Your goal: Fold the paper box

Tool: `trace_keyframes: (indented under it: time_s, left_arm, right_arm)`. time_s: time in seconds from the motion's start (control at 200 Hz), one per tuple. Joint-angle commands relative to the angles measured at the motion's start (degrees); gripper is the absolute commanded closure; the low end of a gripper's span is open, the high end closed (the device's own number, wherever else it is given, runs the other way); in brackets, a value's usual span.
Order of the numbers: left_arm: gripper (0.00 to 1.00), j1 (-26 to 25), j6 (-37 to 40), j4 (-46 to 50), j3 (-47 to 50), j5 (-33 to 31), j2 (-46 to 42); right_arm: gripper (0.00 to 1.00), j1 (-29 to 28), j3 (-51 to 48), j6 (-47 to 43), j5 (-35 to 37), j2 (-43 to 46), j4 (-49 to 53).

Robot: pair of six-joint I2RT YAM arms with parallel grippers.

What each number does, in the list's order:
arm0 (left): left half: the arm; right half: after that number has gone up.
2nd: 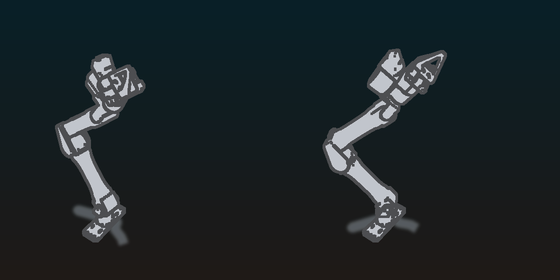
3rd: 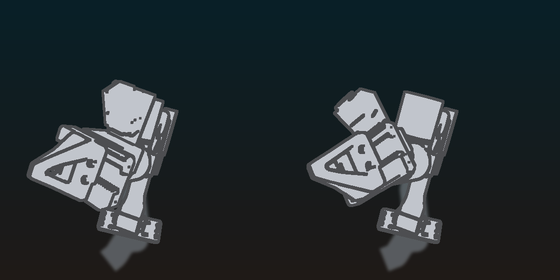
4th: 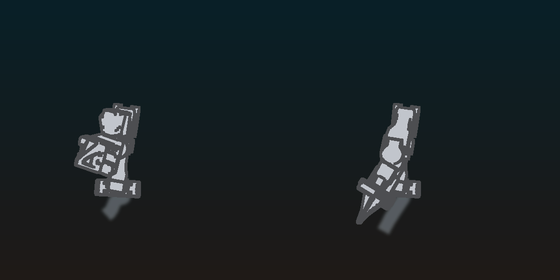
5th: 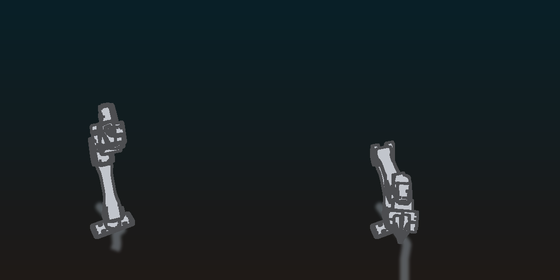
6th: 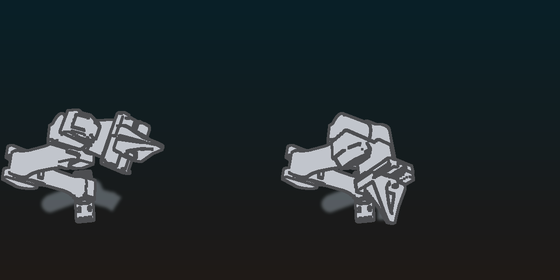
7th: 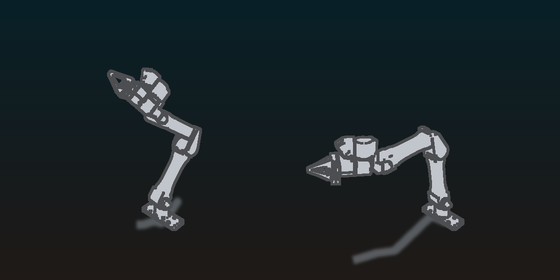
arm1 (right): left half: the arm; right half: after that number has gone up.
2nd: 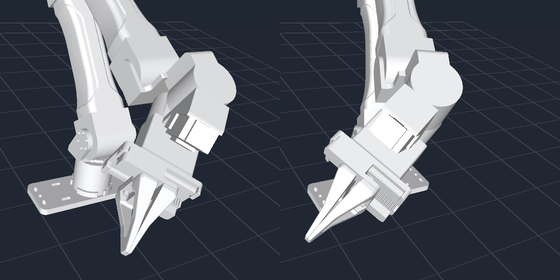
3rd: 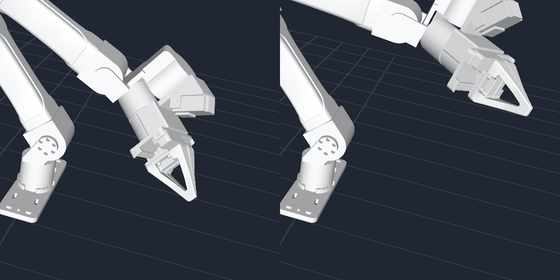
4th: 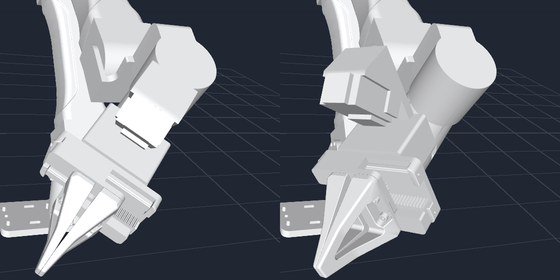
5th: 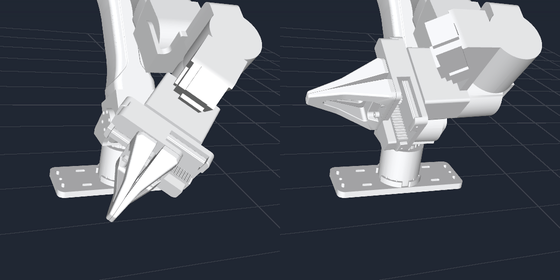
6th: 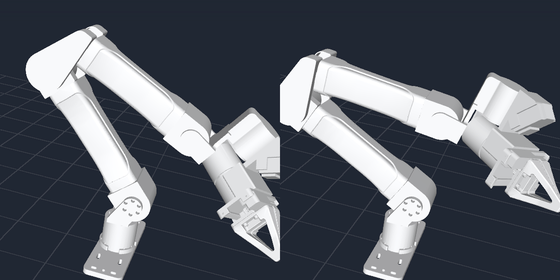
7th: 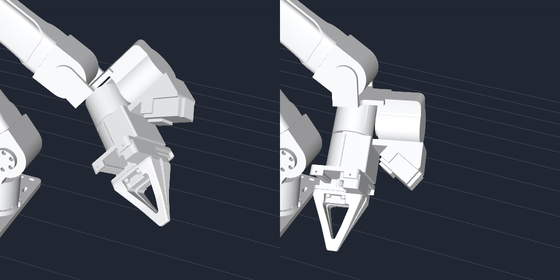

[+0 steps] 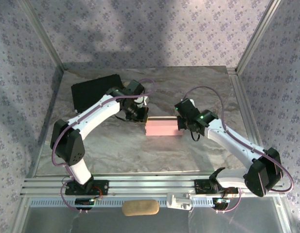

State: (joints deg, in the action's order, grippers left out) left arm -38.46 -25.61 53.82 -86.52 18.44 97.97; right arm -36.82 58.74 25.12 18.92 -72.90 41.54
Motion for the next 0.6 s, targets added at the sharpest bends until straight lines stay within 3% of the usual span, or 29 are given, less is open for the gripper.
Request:
trace_keyframes:
  time_s: [0.0,0.22,0.595]
  left_arm:
    - [1.0,-0.3,0.2,-0.6,-1.2,2.8,-0.8]
    - [1.0,-0.2,-0.1,-1.1,0.6,2.0,-2.2]
    - [1.0,1.9,-0.2,-2.4,0.7,6.3,-2.6]
  right_arm:
    - [1.0,-1.1,0.0,1.0,-0.9,0.2,1.0]
    - [1.0,-0.8,0.1,0.7,-1.2,0.6,1.0]
    - [1.0,-0.5,0.6,0.4,-1.4,0.7,1.5]
